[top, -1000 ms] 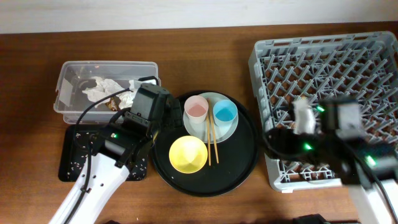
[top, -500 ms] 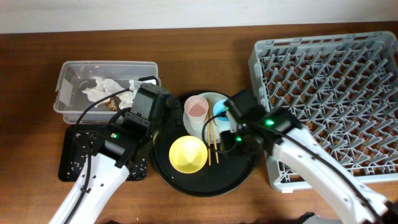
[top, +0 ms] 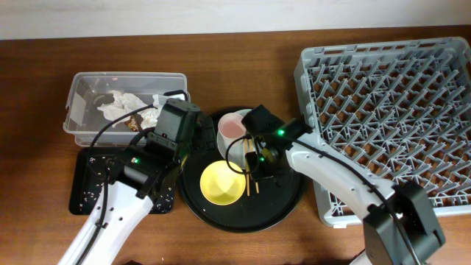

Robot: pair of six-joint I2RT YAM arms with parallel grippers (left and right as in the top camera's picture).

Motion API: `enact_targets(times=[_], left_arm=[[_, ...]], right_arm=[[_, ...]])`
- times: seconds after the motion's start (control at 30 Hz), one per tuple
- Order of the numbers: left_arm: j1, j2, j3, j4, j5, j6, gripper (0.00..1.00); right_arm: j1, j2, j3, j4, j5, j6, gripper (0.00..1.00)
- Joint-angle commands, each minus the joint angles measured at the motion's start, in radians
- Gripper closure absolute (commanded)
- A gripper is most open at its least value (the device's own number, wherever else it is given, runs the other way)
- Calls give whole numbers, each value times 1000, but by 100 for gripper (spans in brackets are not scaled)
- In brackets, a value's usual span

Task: Sort waste into correct bins and load items into the dishwasher rack
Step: 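Reach the right gripper toward the chopsticks on the white plate, then grasp one chopstick with the right gripper and lift it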

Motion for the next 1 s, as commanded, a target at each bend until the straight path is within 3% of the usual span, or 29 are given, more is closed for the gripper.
enact_targets(times=[0.0, 0.77, 0.83, 0.97], left_arm=[[4, -5, 16, 2, 4, -5, 1], [4, -5, 16, 2, 4, -5, 1], [4, -5, 16, 2, 4, -5, 1], [4, -5, 16, 2, 4, -5, 1]], right_arm=[[10, 31, -2, 16, 18, 10, 68], [10, 34, -146, 185, 10, 86, 75], [10, 34, -146, 186, 2, 94, 83], [10, 34, -146, 185, 2, 116, 85]])
